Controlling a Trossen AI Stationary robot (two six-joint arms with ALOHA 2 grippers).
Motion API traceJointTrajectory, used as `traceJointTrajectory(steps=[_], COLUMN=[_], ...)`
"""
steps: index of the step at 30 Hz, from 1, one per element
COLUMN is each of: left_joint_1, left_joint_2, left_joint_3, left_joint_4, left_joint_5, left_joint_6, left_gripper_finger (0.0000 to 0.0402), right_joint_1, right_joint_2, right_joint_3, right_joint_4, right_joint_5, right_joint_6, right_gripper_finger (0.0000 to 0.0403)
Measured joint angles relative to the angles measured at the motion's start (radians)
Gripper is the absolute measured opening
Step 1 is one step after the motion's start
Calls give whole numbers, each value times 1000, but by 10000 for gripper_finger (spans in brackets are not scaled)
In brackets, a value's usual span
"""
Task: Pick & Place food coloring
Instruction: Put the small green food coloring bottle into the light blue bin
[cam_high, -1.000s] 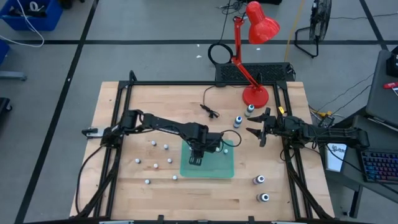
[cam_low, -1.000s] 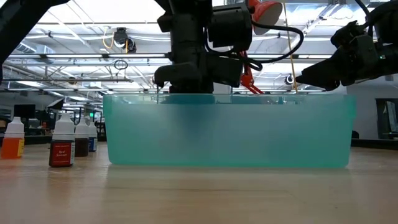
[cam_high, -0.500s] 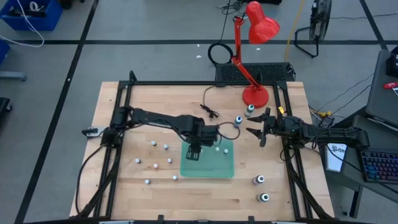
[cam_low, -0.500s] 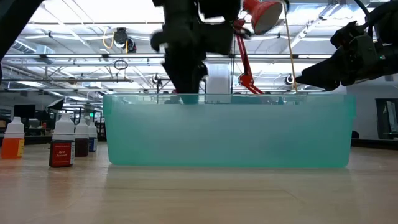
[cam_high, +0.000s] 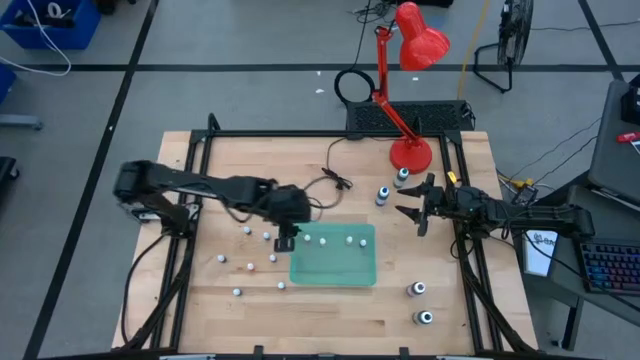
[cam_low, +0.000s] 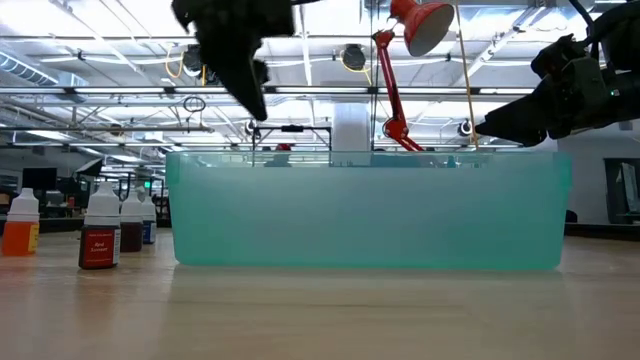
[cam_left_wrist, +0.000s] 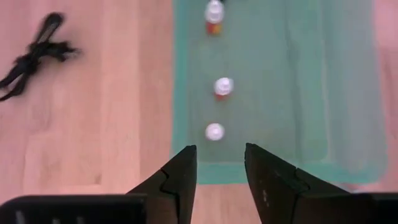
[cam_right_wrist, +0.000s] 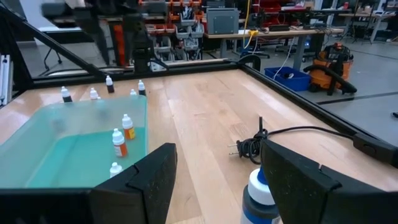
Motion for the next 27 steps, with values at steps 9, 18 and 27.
traceJointTrajectory(steps=[9,18,27], left_joint_1=[8,30,22], left_joint_2=[-264,-367,-370], left_joint_3=[-492,-645,-630], left_joint_4=[489,349,273], left_joint_5=[-57,-25,98], left_joint_6=[-119,-431,-551], left_gripper_finger=[132,131,131], right_joint_1=[0,0,0], right_joint_2=[0,0,0], right_joint_3=[0,0,0], right_joint_4=[0,0,0], right_joint_5=[0,0,0], right_joint_6=[0,0,0], right_gripper_finger=[222,222,222])
